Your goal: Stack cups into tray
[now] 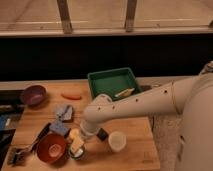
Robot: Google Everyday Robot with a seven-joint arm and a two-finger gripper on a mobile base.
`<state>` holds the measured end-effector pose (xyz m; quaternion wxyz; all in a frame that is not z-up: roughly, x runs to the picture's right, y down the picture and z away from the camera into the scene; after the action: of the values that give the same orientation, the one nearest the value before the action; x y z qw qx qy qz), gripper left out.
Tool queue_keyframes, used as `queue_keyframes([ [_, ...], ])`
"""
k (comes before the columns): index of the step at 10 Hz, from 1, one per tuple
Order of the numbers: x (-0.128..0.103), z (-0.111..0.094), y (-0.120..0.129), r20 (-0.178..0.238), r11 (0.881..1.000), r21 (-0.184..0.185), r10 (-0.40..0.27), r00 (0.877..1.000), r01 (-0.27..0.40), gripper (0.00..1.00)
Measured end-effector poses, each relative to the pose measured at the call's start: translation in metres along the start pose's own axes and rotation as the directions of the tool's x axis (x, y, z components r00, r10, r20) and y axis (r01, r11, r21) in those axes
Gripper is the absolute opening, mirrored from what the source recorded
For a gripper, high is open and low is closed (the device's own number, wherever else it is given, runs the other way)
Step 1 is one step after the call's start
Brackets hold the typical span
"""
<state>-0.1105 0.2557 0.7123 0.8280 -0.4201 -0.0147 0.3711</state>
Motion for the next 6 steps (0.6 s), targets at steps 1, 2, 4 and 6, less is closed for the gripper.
queue_keyframes([
  [1,0.001,0.003,-0.006,0.005,1.0,0.006,0.002,1.0,-0.002,0.8],
  [2,0.002,0.007,-0.008,0.007,1.0,0.008,0.007,1.0,-0.007,0.8],
  [4,0.005,0.02,-0.009,0.019,1.0,-0.003,0.018,1.0,-0.018,0.8],
  [6,0.004,0.029,-0.009,0.034,1.0,-0.014,0.022,0.999,-0.021,0.8],
])
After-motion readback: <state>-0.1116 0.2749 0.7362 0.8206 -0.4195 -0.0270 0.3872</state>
